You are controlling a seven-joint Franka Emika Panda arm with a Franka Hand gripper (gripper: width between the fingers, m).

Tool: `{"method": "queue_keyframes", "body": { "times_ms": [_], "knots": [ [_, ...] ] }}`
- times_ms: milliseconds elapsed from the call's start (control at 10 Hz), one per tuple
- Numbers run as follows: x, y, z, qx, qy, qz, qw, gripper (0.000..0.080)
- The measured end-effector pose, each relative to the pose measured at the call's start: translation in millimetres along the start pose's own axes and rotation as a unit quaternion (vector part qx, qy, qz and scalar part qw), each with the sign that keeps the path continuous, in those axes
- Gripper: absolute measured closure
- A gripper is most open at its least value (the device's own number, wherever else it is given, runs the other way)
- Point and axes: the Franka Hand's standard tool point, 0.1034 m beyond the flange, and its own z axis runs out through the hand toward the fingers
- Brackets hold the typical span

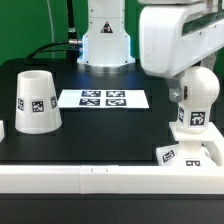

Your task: Assemble lamp

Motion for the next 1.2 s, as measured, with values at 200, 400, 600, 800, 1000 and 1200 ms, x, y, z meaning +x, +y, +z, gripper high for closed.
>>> {"method": "queue_keyframes", "body": {
  "times_ms": [200, 400, 600, 800, 1000, 1200],
  "knots": [
    [1.2, -1.4, 4.0, -0.002, -0.006, -0.084, 0.996, 0.0101],
    [4.6, -4.5, 6.0, -0.007, -0.014, -0.132, 0.991, 0.0101],
    [8.3, -3.8, 4.6, -0.016, -0.029, -0.222, 0.975, 0.0101],
    [12.0, -1.4, 3.7, -0.021, -0.041, -0.277, 0.960, 0.0101],
    [11.8, -0.6, 3.5, -0.020, -0.042, -0.319, 0.947, 0.0101],
    [13.0, 2.7, 2.5, -0.030, -0.045, -0.357, 0.933, 0.0101]
  ]
}}
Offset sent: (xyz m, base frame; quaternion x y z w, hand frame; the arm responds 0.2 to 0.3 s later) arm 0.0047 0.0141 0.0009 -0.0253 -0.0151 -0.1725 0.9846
